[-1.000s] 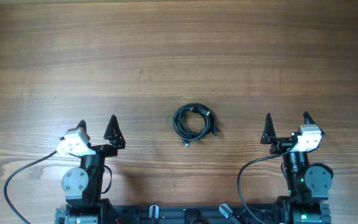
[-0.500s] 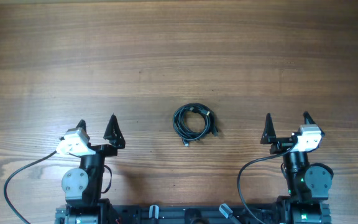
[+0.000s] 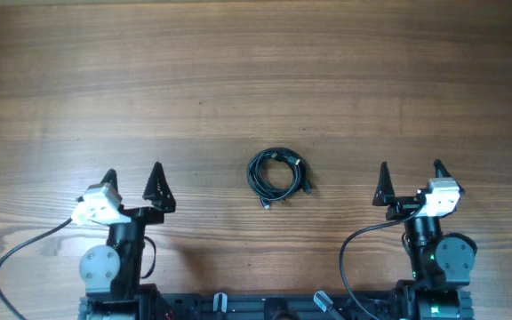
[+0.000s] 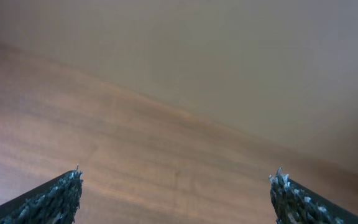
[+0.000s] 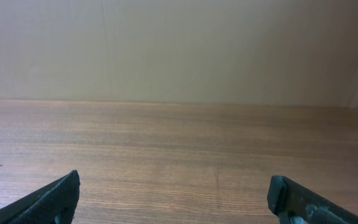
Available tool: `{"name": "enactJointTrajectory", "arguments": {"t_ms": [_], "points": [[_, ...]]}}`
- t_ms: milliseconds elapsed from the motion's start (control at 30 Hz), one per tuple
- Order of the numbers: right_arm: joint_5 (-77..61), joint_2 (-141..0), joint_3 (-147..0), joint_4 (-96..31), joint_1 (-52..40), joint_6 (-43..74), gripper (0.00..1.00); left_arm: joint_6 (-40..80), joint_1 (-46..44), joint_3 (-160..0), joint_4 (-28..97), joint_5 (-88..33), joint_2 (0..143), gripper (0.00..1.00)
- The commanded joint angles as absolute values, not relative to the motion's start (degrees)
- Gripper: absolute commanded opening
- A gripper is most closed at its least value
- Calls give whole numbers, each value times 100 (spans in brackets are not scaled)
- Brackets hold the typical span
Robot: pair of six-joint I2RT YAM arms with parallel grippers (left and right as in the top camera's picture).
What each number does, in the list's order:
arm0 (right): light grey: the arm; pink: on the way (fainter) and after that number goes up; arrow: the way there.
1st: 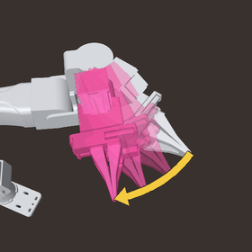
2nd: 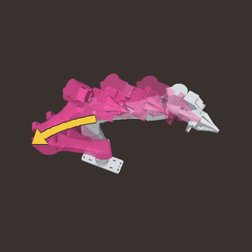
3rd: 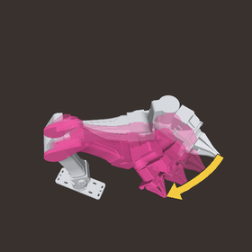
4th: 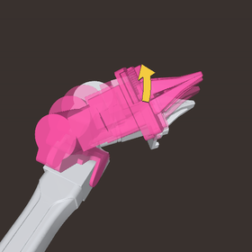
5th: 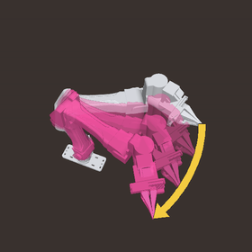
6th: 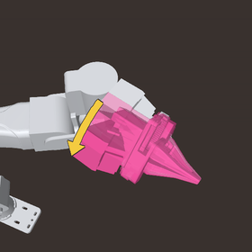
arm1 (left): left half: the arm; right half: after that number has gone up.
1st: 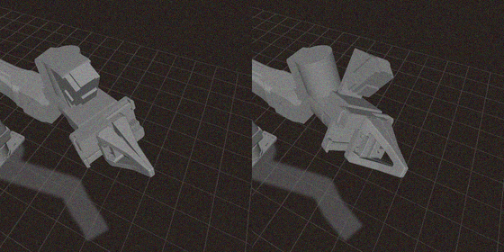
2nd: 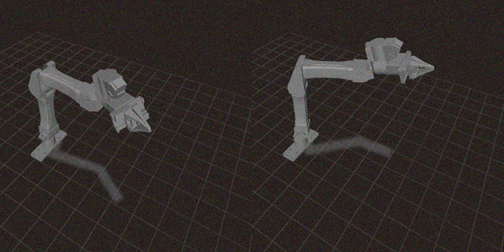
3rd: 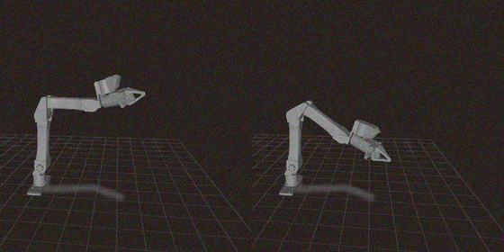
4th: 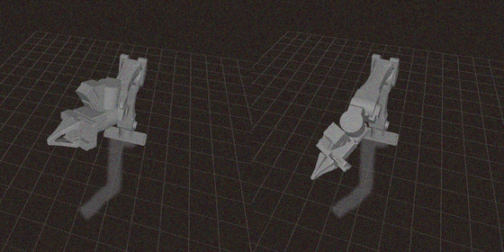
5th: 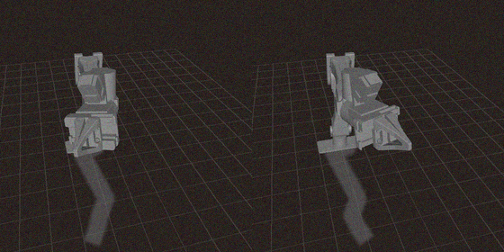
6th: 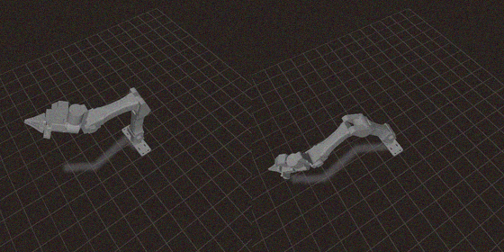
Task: Untangle cables
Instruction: 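Move the left gripper forward over the coiled black cable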
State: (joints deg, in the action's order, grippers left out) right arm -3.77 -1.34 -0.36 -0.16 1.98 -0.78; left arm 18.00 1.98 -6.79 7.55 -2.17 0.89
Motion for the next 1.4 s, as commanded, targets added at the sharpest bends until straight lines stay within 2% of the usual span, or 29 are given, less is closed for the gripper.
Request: {"name": "enactJointTrajectory", "arguments": {"t_ms": [0, 300, 667, 733, 900, 1000, 1200, 1367], "points": [[-298, -167, -30, 3, 207, -143, 100, 1850, 172, -1188, 1066, -187, 113, 100], [-301, -167, -30, 3, 207, -143, 100, 1994, 172, -2209, 1514, -768, 939, 100], [-301, -167, -30, 5, 207, -143, 100, 1975, 169, -5583, 4456, -1415, 3896, 100], [-298, -167, -30, 3, 207, -143, 100, 1977, 169, -6106, 4897, -1817, 4346, 100], [-301, -167, -30, 5, 207, -145, 100, 2016, 169, -6313, 4825, -3780, 4759, 100], [-298, -167, -30, 5, 207, -145, 100, 1984, 169, -6313, 4748, -4093, 4797, 100], [-298, -167, -30, 3, 207, -145, 100, 2147, -130, -6600, 5065, -3778, 5078, 100], [-301, -167, -30, 3, 207, -143, 100, 1892, -1431, -8130, 6694, -1883, 6508, 99]]}}
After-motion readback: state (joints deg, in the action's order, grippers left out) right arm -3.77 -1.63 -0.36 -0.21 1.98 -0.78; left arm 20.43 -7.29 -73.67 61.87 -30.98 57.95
